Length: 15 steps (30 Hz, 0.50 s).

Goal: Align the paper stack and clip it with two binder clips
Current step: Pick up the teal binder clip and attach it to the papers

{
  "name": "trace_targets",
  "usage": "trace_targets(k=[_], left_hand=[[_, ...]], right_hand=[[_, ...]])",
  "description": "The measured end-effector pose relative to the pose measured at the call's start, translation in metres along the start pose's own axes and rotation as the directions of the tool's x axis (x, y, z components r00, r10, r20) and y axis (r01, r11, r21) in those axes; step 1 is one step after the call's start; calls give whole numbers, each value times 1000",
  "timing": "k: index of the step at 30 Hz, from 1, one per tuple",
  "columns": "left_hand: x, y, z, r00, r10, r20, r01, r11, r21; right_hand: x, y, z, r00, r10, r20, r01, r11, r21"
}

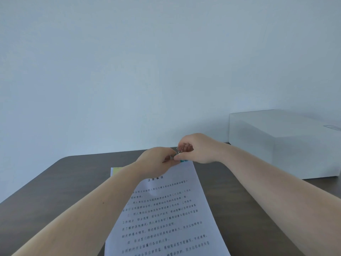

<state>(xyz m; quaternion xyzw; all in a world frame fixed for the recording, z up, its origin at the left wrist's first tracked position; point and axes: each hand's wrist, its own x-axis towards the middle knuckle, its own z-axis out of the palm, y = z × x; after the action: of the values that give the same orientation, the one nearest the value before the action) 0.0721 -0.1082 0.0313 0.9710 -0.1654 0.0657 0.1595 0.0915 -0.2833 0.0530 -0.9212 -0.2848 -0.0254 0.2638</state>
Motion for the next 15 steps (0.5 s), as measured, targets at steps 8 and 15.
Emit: trace_targets(k=[8, 15], left_hand=[[-2, 1, 0, 997, -16, 81, 13, 999, 31], [-2, -5, 0, 999, 39, 27, -41, 998, 46]], right_hand=[[4, 7, 1, 977, 128, -168, -84, 967, 242], [5, 15, 0, 990, 120, -68, -74, 880, 469]])
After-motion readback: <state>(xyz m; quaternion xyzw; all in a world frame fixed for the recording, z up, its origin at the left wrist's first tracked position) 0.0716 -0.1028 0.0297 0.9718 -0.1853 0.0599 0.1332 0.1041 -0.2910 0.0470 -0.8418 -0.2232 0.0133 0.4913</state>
